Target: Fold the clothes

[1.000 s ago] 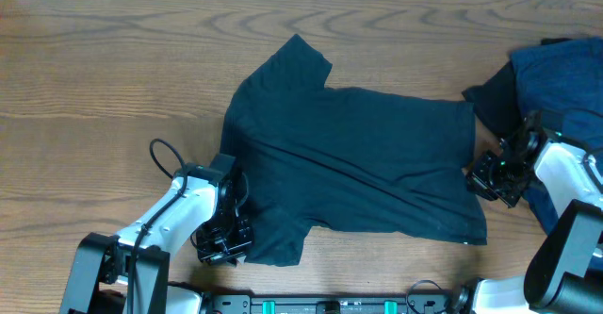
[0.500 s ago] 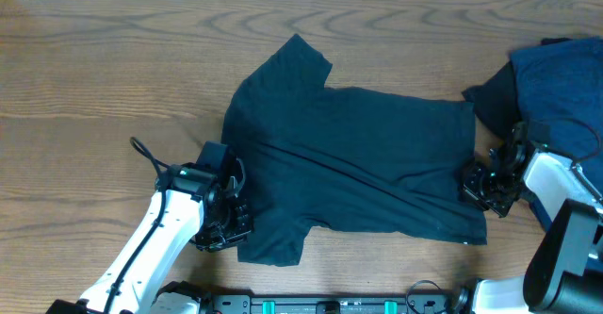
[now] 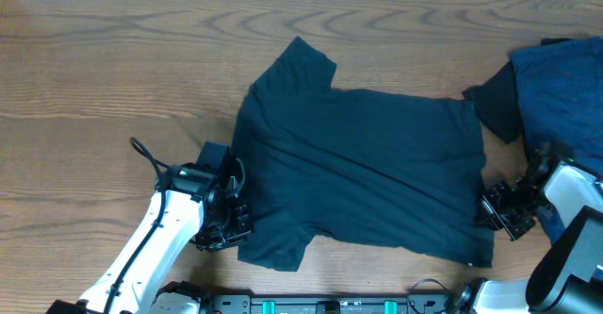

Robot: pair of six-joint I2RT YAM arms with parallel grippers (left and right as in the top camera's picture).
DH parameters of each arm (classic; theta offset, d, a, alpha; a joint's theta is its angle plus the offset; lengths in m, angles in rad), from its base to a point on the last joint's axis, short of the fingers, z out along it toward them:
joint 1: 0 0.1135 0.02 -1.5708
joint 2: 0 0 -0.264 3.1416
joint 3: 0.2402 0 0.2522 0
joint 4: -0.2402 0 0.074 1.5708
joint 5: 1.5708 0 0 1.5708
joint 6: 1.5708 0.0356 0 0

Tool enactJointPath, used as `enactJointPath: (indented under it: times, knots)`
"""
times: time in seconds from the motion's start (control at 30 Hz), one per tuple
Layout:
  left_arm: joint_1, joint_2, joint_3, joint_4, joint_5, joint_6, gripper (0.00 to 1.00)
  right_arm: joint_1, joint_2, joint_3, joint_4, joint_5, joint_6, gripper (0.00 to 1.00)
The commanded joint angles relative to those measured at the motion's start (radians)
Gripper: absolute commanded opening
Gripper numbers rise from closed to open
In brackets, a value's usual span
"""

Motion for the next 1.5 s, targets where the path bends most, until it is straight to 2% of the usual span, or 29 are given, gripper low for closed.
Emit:
enactJointPath:
  times: [0.0,0.13,0.37,0.53,0.63,0.7,0.9,1.0,1.13,1.2,1.3,1.37,1.47]
  knots:
    - [-0.002,-0.006,0.014,0.0,0.01,0.026,0.15,-0.031,0.034,-0.022,0.006,0.094,0.04,0.01]
    - [-0.002,-0.007,0.017,0.0,0.01,0.038,0.15,-0.03,0.034,0.025,-0.006,0.008,0.029,0.01]
    - [-0.002,-0.024,0.124,-0.012,0.01,0.077,0.15,-0.019,0.034,0.227,-0.099,-0.234,-0.171,0.01]
    - [-0.002,-0.029,0.275,-0.054,0.0,0.097,0.15,0.027,0.034,0.383,-0.242,-0.214,-0.215,0.01]
    - [-0.001,-0.027,0.346,-0.052,-0.034,0.095,0.15,0.064,0.034,0.414,-0.248,-0.188,-0.214,0.01]
    - [-0.001,-0.024,0.379,-0.04,-0.054,0.096,0.16,0.087,0.034,0.415,-0.219,-0.186,-0.214,0.05]
    - [-0.001,0.051,0.465,0.013,-0.085,0.149,0.16,0.179,0.034,0.415,-0.144,-0.139,-0.214,0.28]
    - [-0.001,0.15,0.563,0.008,-0.085,0.168,0.15,0.222,0.034,0.415,-0.09,-0.089,-0.214,0.64]
    - [-0.002,0.323,0.722,0.014,-0.085,0.187,0.16,0.246,0.034,0.415,-0.024,-0.077,-0.214,0.78]
    - [-0.002,0.411,0.802,0.042,-0.085,0.205,0.15,0.245,0.034,0.415,-0.007,-0.076,-0.214,0.99]
    - [-0.001,0.514,0.895,0.1,-0.085,0.209,0.14,0.245,0.034,0.415,-0.005,-0.076,-0.214,0.99]
    - [-0.001,0.571,0.934,0.153,-0.085,0.209,0.06,0.245,0.034,0.415,-0.005,-0.077,-0.214,0.99]
    - [-0.001,0.647,0.946,0.257,-0.085,0.221,0.06,0.245,0.034,0.415,-0.005,-0.076,-0.214,0.99]
